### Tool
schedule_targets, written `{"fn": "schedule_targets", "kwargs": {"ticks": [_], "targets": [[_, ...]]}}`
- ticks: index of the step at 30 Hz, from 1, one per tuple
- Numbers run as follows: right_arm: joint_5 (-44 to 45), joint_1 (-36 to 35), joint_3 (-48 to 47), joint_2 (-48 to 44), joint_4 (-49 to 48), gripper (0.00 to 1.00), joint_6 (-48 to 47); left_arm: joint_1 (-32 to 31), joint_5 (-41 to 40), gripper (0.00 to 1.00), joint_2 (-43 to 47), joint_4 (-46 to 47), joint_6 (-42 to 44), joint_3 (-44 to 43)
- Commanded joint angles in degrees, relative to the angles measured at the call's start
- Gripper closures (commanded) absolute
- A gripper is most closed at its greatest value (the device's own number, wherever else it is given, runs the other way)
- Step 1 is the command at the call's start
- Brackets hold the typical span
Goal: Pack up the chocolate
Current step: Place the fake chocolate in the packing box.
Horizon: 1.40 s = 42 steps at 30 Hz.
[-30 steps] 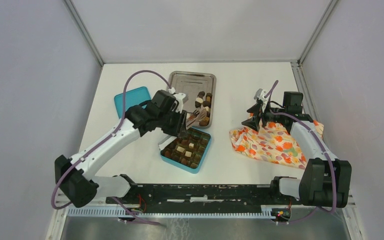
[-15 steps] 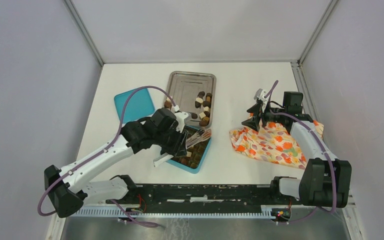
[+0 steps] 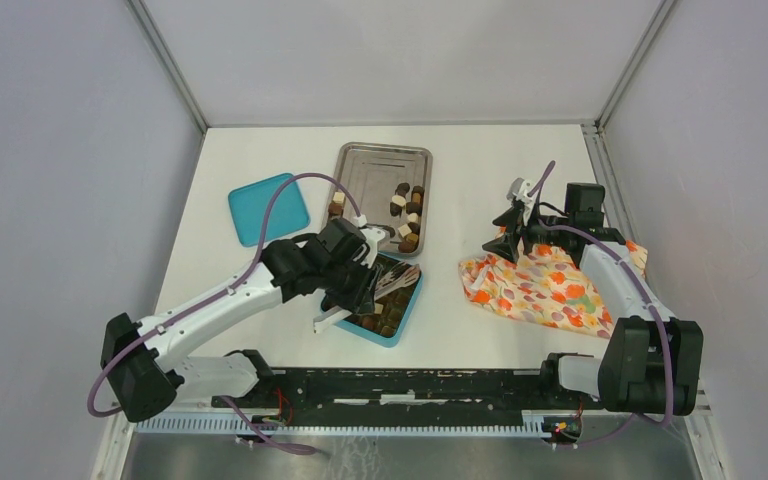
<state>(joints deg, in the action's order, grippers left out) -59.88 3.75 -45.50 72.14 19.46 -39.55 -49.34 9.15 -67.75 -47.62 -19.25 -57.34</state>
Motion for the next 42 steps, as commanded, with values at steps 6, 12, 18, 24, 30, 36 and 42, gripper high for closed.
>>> {"fn": "schedule_targets", "kwargs": {"ticks": [6,12,18,24,30,36,42], "targets": [[-0.26,-0.23,-0.21,-0.77,0.4,0.28,-1.14,-0.54,-0.97,0.82,-1.52,2.92,-1.16,-0.4],[-0.37,-0.23,-0.21,-0.91,0.52,0.28,-1.2,-0.79,-2.1,0.72,-1.69,2.8,-1.26,-0.48],[-0.5,-0.23,-0.21,-0.84,0.56,0.28,-1.23,-0.92,-2.74,0.61,-2.13,2.56,-1.15,-0.68],[-0.57,-0.23,-0.21,-0.93,0.58,0.28,-1.23,-0.92,-2.64,0.58,-2.83,2.44,-1.09,-0.71],[-0.68,-0.23,-0.21,-0.95,0.58,0.28,-1.32,-0.92,-2.99,0.55,-2.89,2.18,-1.53,-1.19],[-0.68,-0.28,-0.21,-0.94,0.77,0.28,-1.41,-0.88,-2.79,0.53,-3.29,2.18,-1.75,-1.54],[-0.76,-0.26,-0.21,-0.97,0.84,0.28,-1.58,-0.88,-2.58,0.51,-3.01,2.44,-1.99,-1.7]]}}
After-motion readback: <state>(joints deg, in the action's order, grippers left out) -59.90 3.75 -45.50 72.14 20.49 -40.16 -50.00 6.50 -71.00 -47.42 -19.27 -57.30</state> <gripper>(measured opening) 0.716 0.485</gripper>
